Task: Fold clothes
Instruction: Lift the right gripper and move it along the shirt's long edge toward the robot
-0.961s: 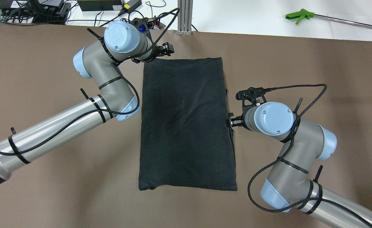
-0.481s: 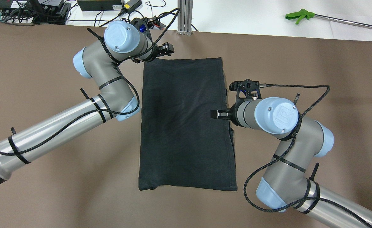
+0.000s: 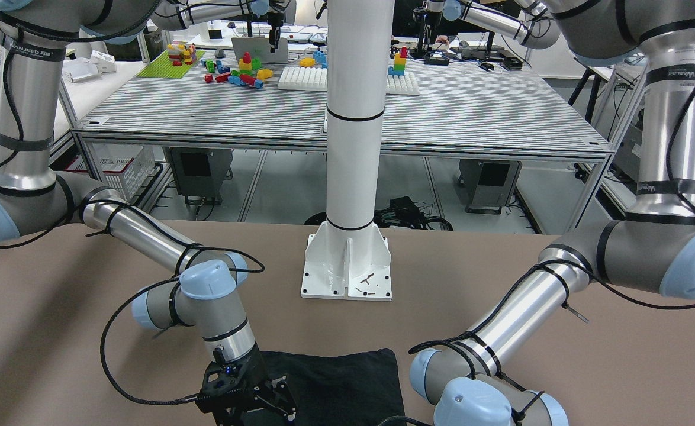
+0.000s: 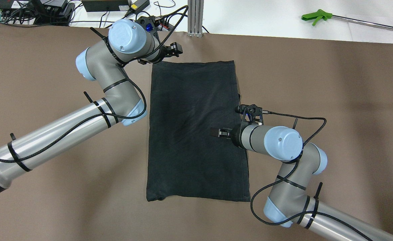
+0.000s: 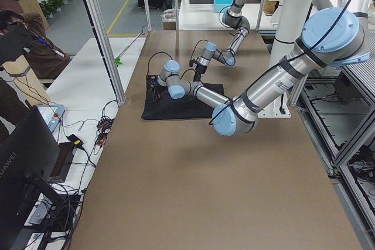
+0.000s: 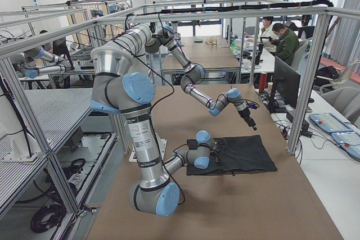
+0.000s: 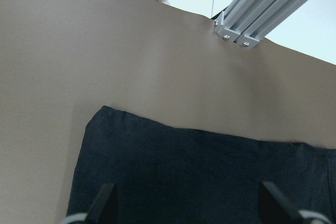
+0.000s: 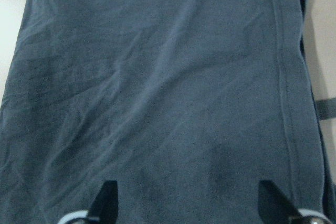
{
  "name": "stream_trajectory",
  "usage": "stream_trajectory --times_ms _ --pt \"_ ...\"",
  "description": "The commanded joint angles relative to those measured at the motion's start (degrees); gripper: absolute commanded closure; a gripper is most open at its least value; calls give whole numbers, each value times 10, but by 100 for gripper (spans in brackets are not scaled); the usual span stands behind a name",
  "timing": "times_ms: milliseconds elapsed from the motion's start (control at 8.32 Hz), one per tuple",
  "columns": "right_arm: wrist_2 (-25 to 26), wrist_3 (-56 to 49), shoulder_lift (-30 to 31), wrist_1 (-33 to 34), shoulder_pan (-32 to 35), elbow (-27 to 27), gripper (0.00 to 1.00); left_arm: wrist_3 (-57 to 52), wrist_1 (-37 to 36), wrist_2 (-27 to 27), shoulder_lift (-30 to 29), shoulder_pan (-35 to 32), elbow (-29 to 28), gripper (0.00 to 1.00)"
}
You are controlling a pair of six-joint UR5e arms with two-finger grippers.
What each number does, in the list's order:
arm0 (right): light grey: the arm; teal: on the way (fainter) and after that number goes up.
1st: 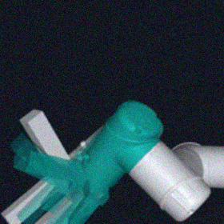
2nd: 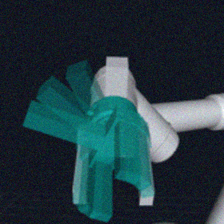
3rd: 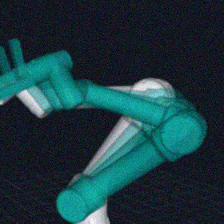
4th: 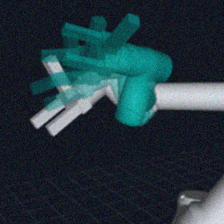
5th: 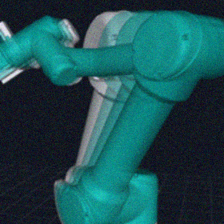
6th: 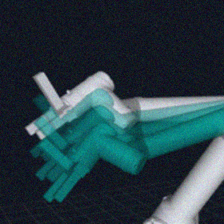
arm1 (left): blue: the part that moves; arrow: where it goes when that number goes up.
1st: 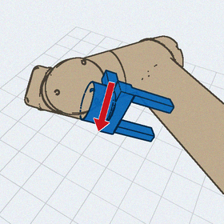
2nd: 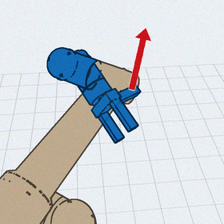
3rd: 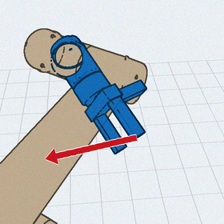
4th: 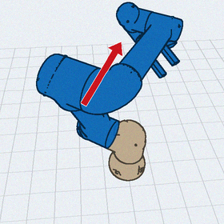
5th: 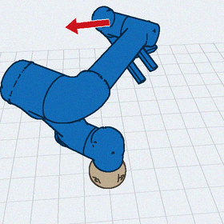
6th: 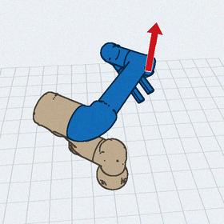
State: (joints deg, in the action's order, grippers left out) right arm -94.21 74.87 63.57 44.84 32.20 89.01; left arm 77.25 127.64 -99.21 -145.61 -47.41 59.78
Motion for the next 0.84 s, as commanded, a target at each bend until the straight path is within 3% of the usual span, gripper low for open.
stream_trajectory --times_ms 0,481,721 --pt "-1 21 8 -14 -2 -11 6 -3 -1 4 1 -2 -1 5" --pt "-4 47 42 -19 -5 -4 6 -6 -2 4 1 -7 -5 5" --pt "-39 69 40 -19 -4 28 6 -6 -3 5 0 -7 -5 5"
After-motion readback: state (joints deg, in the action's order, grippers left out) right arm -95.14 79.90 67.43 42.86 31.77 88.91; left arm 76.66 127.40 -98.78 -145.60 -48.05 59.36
